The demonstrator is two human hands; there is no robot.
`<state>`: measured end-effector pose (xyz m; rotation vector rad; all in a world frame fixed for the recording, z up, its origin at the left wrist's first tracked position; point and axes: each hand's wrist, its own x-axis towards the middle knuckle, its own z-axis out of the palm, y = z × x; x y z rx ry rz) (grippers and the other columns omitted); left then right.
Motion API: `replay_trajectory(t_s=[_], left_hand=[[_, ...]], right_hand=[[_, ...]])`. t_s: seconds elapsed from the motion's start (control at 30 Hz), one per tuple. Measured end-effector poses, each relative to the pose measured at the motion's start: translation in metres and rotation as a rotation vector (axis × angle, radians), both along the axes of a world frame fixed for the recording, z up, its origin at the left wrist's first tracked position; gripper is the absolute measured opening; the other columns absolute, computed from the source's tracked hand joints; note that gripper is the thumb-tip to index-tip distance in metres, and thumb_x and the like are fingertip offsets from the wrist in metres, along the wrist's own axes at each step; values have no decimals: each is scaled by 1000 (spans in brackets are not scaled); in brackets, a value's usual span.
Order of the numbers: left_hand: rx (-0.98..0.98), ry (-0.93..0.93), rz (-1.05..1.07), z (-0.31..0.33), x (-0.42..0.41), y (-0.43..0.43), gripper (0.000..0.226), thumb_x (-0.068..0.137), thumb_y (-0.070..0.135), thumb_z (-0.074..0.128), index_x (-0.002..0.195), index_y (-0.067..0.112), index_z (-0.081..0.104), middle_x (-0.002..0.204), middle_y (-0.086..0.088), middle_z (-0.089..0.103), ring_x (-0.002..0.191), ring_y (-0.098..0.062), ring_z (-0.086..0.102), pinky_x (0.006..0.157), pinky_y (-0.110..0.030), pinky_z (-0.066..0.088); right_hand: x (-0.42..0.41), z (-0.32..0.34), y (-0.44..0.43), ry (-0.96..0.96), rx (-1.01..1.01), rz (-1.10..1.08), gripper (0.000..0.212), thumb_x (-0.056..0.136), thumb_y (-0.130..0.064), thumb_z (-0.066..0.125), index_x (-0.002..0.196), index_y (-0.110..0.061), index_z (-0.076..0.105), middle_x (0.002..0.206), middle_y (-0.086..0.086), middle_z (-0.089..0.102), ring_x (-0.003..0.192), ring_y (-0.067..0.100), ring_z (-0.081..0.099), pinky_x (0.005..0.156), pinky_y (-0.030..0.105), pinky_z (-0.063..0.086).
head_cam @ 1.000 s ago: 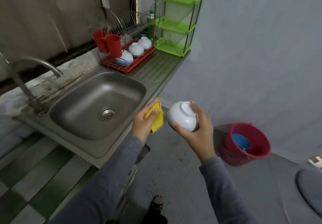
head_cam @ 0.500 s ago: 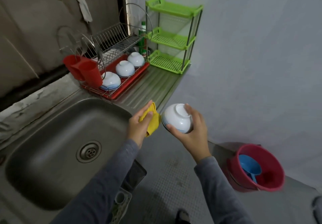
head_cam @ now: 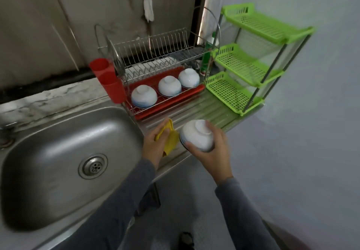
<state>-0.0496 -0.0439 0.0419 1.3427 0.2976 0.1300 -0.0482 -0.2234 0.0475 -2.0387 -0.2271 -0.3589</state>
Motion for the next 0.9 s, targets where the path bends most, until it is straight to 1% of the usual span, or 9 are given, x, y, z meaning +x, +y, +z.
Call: replay_trajectory(t_s=[0.07, 0.2, 0.33, 0.43, 0.53, 0.6, 0.7, 0.83, 0.9], left_hand=[[-3, 9, 81, -2, 5, -3, 30, 97, 24, 64, 114, 49, 70, 134, 14, 61, 126, -12, 56, 108, -43, 46], [16, 58, 252, -7, 1, 6, 32, 97, 25, 62, 123, 44, 64, 135, 10, 59, 123, -11, 57, 97, -30, 52], [65, 105, 447, -13, -7, 26, 37, 99, 20, 58, 135, 30, 57, 128, 13, 61, 120, -12, 56, 105, -36, 47], [53, 155, 552, -15, -7, 43, 38, 99, 23, 58, 136, 33, 57, 132, 9, 57, 120, -17, 55, 100, -38, 49], [9, 178, 625, -13, 0, 60, 38, 101, 23, 56, 136, 37, 56, 122, 15, 57, 106, -8, 56, 81, -26, 51], [-8, 184, 664, -12, 7, 71, 36, 101, 24, 56, 131, 44, 56, 127, 11, 56, 106, -10, 55, 71, -24, 50], [-11, 200, 714, -10, 18, 88, 35, 101, 25, 55, 129, 46, 55, 133, 8, 51, 113, -16, 51, 67, -23, 46], [23, 189, 751, -9, 35, 109, 36, 102, 22, 55, 130, 45, 52, 133, 7, 50, 113, -16, 50, 66, -20, 45], [27, 196, 759, -9, 43, 117, 37, 102, 22, 55, 132, 43, 52, 131, 8, 49, 106, -13, 51, 65, -21, 45]], right_hand=[[22, -1, -1, 5, -11, 59, 87, 65, -61, 84, 135, -19, 54, 127, -2, 54, 114, -2, 44, 94, -1, 28], [53, -6, 12, 47, 26, 181, 87, 61, -63, 77, 133, -18, 56, 126, 3, 54, 111, -1, 45, 91, -2, 29], [77, -18, 34, 81, 39, 265, 90, 61, -63, 76, 137, -22, 53, 130, 0, 50, 114, 5, 46, 90, -4, 29], [95, -24, 56, 90, 49, 289, 86, 66, -48, 88, 139, -24, 51, 130, -5, 46, 114, 5, 45, 91, -3, 29], [117, -26, 81, 84, 78, 301, 82, 70, -39, 90, 141, -24, 50, 132, -8, 45, 118, 6, 46, 98, 12, 37], [134, -26, 98, 81, 113, 314, 83, 72, -40, 89, 142, -23, 48, 137, -4, 45, 124, 9, 46, 102, 19, 41], [161, -23, 122, 67, 132, 327, 87, 72, -41, 88, 145, -20, 45, 141, 0, 43, 128, 9, 43, 105, 15, 37], [198, -24, 156, 12, 78, 318, 86, 71, -37, 90, 141, -11, 48, 135, 6, 46, 120, 6, 41, 102, 2, 28], [216, -29, 170, -5, 19, 325, 81, 69, -36, 91, 134, -7, 52, 129, 10, 48, 116, 13, 44, 102, 10, 34]])
